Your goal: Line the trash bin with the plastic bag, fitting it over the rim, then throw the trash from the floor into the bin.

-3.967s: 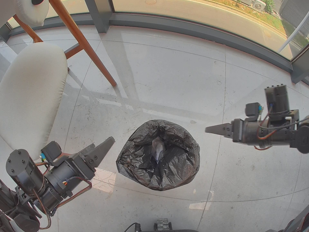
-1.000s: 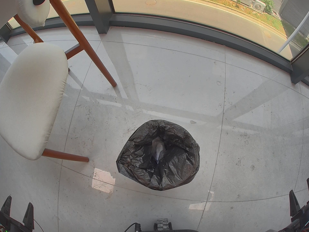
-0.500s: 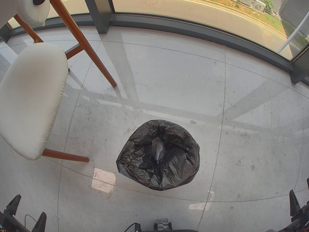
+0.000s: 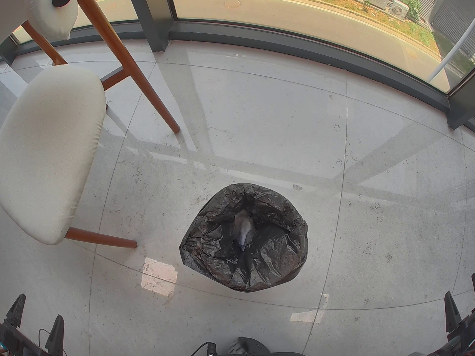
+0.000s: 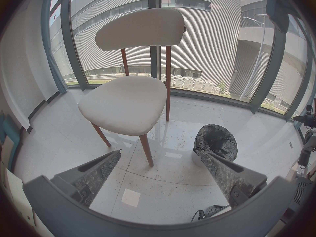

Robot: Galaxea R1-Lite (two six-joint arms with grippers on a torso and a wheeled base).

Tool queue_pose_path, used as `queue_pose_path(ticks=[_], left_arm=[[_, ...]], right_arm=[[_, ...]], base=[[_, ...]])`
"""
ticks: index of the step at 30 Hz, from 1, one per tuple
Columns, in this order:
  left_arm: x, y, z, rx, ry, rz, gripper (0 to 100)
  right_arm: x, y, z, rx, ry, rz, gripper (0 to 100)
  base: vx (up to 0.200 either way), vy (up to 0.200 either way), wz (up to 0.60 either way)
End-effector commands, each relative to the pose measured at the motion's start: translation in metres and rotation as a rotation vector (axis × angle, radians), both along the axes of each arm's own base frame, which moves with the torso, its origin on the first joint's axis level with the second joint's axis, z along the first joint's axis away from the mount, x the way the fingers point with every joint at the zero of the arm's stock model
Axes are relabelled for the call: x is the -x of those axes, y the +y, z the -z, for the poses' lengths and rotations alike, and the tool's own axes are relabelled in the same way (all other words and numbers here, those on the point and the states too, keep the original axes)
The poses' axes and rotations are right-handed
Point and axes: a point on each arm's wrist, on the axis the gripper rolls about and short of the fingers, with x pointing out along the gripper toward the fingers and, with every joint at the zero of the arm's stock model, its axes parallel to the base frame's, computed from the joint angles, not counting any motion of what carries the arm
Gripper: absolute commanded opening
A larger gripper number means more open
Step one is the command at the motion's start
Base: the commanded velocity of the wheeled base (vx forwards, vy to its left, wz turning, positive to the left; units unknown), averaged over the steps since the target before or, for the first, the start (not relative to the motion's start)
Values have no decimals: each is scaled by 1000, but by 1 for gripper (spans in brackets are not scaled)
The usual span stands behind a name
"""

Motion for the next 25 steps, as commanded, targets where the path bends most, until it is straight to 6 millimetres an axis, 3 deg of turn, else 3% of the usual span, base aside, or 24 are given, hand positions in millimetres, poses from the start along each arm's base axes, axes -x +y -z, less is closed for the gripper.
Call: queue_pose_path(ticks=[1,9,25], left_arm=[[-1,0,5,1,8,-1,100],[-1,0,5,-1,8,-2,100],[-1,0,5,4,8,-2,100]], right_arm=[[-1,0,5,1,9,-4,100],[-1,0,5,17,9,1,100],[-1,0,5,15,9,6,100]], base=[[0,200,0],[0,200,0],[0,0,0]])
